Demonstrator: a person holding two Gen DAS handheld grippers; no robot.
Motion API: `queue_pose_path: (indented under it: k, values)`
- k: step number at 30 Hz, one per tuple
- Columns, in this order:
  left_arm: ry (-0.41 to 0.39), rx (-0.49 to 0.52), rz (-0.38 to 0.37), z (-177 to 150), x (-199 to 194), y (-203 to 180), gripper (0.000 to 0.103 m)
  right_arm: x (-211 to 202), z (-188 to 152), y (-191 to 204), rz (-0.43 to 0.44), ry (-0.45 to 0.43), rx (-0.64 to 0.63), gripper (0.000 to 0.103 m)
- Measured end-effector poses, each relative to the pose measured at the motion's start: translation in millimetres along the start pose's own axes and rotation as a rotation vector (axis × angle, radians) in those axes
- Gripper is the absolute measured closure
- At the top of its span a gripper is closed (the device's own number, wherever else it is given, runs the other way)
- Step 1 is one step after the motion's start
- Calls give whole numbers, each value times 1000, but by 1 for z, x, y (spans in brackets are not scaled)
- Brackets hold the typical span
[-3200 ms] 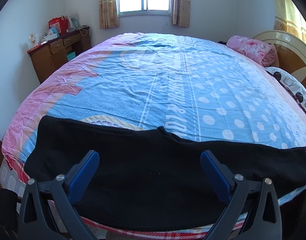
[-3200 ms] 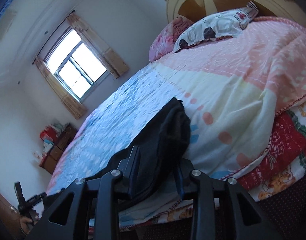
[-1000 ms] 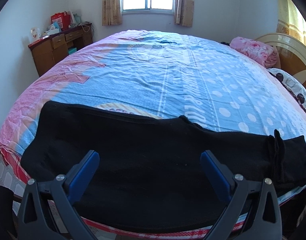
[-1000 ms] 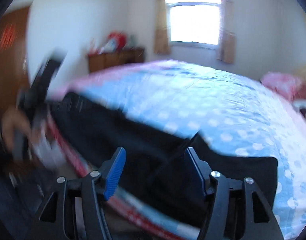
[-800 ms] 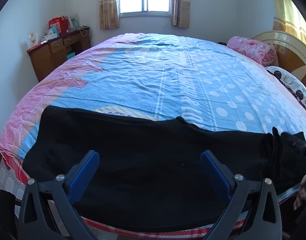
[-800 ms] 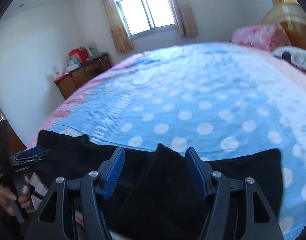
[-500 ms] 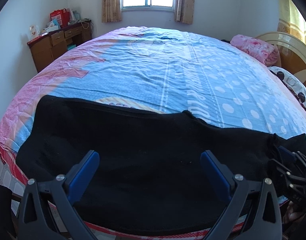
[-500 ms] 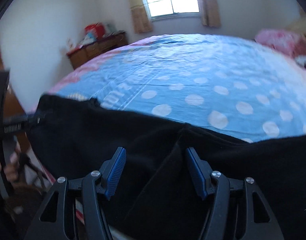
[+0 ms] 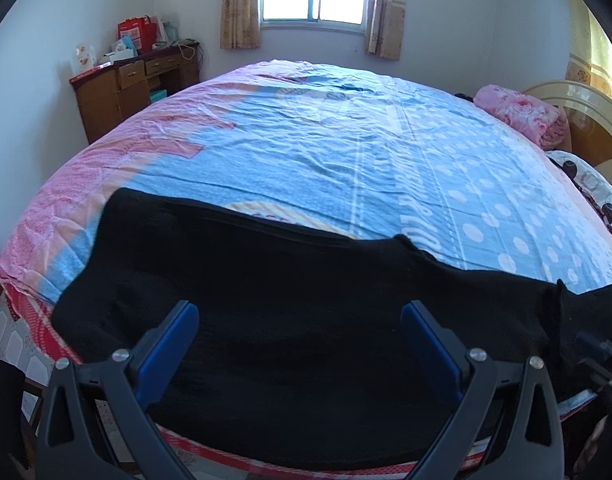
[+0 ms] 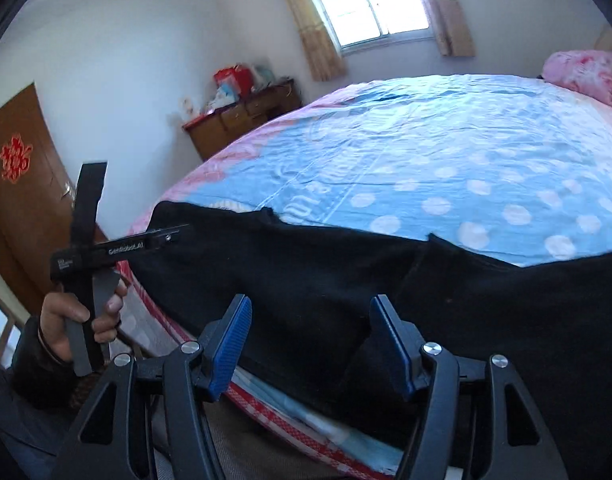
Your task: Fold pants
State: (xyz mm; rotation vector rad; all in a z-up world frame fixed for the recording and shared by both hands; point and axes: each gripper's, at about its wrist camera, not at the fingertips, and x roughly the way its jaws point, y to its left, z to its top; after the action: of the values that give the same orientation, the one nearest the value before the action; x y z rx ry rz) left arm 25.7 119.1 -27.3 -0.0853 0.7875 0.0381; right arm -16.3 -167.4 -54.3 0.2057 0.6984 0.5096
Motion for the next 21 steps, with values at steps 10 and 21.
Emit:
queue_pose_path:
  k: [10,21]
  values:
    - [-114,-116,306,26,-36,99,0,-11,19,5,101,-12,73,39]
    - [-79,-265,323,13,-25,162,0,49,64,21,174,-44,215,39]
